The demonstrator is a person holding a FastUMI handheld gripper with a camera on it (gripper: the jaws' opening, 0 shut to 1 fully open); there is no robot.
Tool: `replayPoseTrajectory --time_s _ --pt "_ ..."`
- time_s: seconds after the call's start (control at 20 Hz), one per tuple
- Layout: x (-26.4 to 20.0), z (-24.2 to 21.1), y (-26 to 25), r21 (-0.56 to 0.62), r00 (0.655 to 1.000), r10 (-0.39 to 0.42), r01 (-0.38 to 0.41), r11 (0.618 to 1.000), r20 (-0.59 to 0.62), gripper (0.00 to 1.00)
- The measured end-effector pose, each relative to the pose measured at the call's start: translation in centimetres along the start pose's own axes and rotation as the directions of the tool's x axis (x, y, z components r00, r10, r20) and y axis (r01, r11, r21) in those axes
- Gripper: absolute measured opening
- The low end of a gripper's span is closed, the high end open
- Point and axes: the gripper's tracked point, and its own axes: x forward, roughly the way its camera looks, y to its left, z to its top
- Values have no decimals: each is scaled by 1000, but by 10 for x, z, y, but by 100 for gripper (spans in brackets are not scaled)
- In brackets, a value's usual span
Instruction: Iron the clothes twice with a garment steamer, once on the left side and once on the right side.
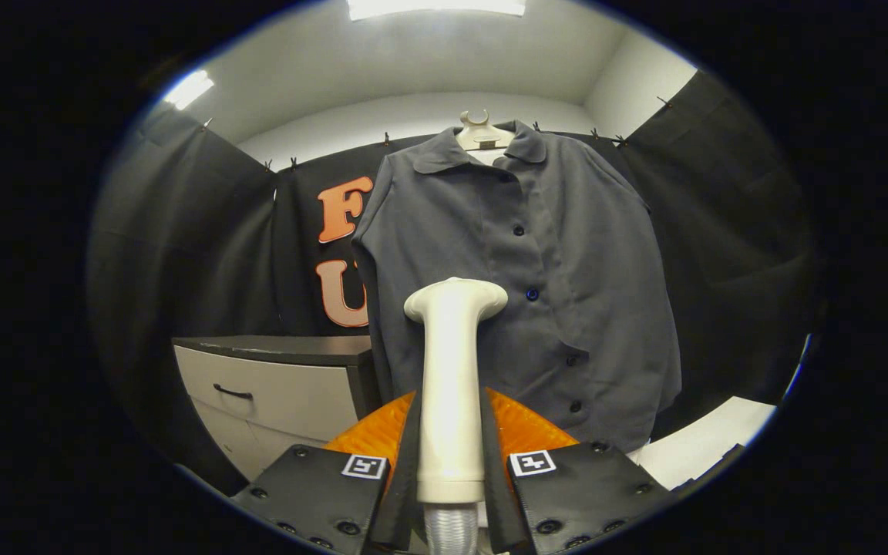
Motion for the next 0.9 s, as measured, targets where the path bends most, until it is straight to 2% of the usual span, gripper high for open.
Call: replayPoseTrajectory --time_s 0.45,0.7,0.9 --pt "-25 -25 -18 5 999 -27 27 1000 -37 44" --pt "-49 -9 -27 -7 999 -32 32 999 -3 44" --pt "-61 25 -35 0 999 -33 33 999 39 44"
